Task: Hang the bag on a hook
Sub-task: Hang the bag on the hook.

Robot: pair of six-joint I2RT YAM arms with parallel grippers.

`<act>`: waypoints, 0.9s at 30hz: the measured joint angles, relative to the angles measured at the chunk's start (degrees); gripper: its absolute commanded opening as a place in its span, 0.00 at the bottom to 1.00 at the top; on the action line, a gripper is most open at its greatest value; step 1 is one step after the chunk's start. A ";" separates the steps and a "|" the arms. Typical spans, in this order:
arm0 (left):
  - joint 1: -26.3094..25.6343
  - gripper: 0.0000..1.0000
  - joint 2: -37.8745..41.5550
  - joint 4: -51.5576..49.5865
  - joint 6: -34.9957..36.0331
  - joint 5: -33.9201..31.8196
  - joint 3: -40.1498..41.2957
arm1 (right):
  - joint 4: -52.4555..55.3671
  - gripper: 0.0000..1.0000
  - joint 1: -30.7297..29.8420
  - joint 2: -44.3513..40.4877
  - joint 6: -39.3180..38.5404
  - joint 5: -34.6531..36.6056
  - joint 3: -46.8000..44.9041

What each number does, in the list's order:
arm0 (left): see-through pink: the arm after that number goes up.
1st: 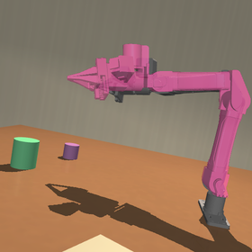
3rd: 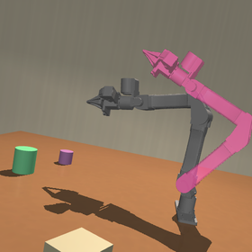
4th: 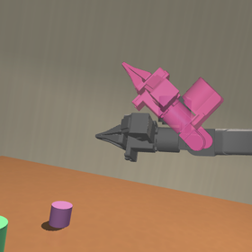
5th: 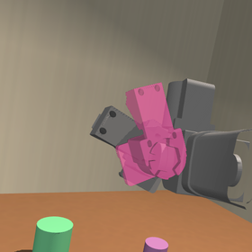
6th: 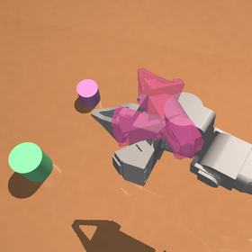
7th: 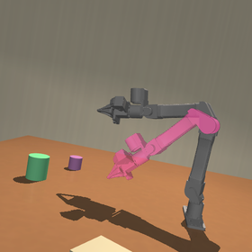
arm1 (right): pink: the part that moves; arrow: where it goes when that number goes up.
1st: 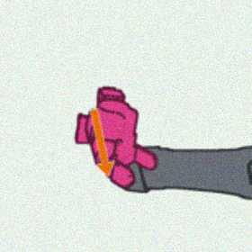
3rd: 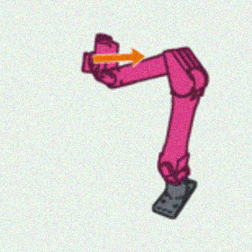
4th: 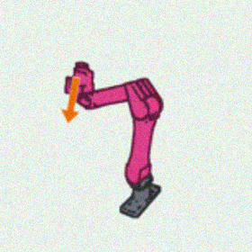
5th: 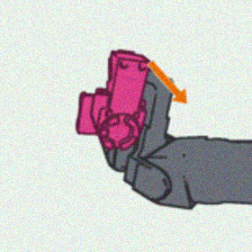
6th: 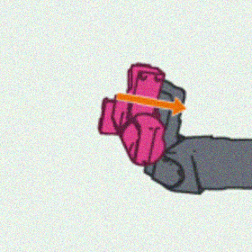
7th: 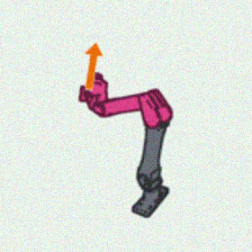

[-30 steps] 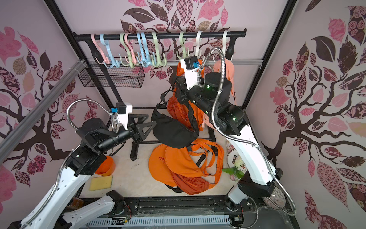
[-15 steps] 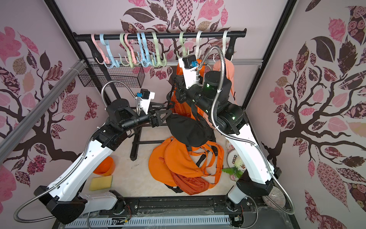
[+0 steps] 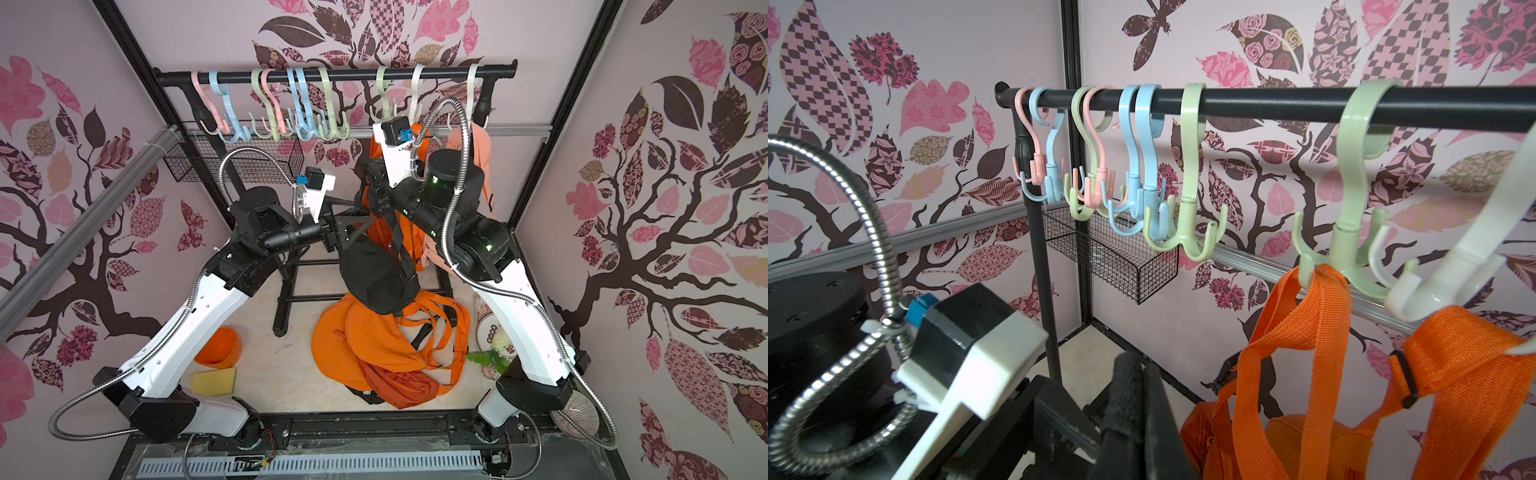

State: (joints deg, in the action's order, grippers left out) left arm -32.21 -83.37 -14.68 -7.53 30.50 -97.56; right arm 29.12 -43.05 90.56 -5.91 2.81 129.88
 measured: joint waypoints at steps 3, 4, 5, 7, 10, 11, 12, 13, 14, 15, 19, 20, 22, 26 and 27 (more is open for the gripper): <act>0.00 0.67 -1.36 -0.57 0.50 -2.34 -1.03 | -0.20 0.00 0.00 -0.15 0.00 -0.09 -1.73; 0.02 0.68 -1.53 -0.59 0.66 -2.95 -1.03 | -0.20 0.00 0.00 -0.24 0.00 -0.11 -2.40; 0.02 0.68 -1.66 -0.72 0.79 -3.48 -1.09 | -0.20 0.00 0.00 -0.33 0.00 -0.11 -3.19; 0.00 0.66 -1.79 -0.90 1.07 -4.13 -1.33 | -0.17 0.00 0.00 -0.42 -0.02 -0.09 -4.44; 0.02 0.53 -1.79 -0.79 1.14 -4.57 -1.70 | -0.68 0.00 0.00 -1.05 -0.04 -0.07 -7.02; 0.02 0.48 -1.81 -0.70 1.01 -4.52 -1.77 | -0.72 0.00 -0.02 -1.42 -0.07 -0.07 -8.04; 0.02 0.45 -1.81 -0.57 1.01 -4.31 -1.81 | -0.74 0.00 0.00 -1.73 -0.09 -0.07 -8.76; -0.02 0.44 -1.88 -0.46 1.22 -4.20 -1.88 | -0.90 0.00 0.00 -1.92 -0.09 -0.07 -9.20; -0.04 0.44 -2.05 -0.44 1.27 -3.74 -2.05 | -1.14 0.00 0.00 -2.16 -0.11 -0.04 -9.64; -0.07 0.44 -2.36 -0.42 1.14 -3.13 -2.34 | -1.16 0.00 0.00 -2.40 -0.13 -0.02 -9.88; -0.09 0.45 -3.15 -0.66 1.14 -1.92 -2.54 | -1.33 0.00 0.00 -3.21 -0.22 0.17 -10.08; -0.09 0.45 -3.17 -0.96 1.25 -1.75 -2.51 | -1.42 0.00 0.00 -3.43 -0.31 0.26 -10.08; -0.09 0.46 -3.13 -1.73 1.62 -1.60 -2.51 | -1.49 0.00 0.00 -3.78 -0.50 0.44 -10.08; -0.09 0.46 -2.45 -4.39 3.02 -1.53 -2.51 | -1.46 0.00 0.00 -4.20 -0.85 0.66 -10.05; -0.09 0.47 -2.12 -5.25 3.45 -1.62 -2.51 | -1.46 0.00 0.00 -4.22 -0.98 0.72 -10.08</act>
State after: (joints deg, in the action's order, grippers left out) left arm -32.29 -85.49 -19.92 -4.08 28.88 -100.07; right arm 27.66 -43.05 86.35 -6.90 3.53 119.81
